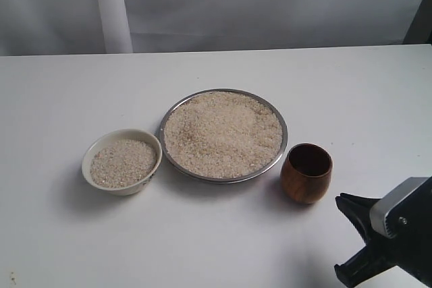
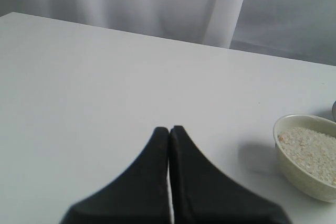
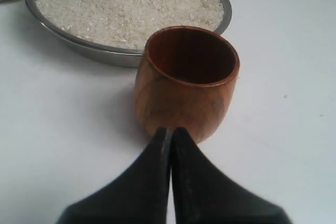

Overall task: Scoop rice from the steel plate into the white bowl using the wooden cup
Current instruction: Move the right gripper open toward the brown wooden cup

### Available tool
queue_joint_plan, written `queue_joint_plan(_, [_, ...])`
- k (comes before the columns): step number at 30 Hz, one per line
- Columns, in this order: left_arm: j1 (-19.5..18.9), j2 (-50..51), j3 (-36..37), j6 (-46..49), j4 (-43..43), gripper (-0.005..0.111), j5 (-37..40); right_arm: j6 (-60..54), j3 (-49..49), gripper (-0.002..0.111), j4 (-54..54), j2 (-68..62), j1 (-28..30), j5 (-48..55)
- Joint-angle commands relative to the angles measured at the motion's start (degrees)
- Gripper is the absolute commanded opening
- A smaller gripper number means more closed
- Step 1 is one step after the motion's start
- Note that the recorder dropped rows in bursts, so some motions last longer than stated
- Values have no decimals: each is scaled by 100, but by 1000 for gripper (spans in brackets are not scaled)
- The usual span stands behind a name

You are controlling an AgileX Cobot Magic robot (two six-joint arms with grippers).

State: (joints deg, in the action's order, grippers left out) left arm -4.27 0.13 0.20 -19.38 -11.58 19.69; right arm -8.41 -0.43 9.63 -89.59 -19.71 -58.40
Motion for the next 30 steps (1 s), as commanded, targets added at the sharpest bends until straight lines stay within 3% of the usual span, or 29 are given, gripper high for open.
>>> queue_joint_plan(1, [27,-13,-20,-8,33,0,-36,-9,43,14,-110,-14,21,16])
queue_joint_plan(5, [27,-13,-20,-8,33,0,-36,-17,43,67,-125,-14,21,25])
queue_joint_plan(7, [27,-13,-20,-8,33,0,-36,52,43,80,-123,-14,21,-6])
queue_joint_plan(20, [27,-13,-20,-8,33,0,-36,1430,43,82,-383,-14,21,-116])
queue_joint_plan(30, [27,-13,-20,-8,33,0,-36,1468,-174,82,-165,-14,21,209])
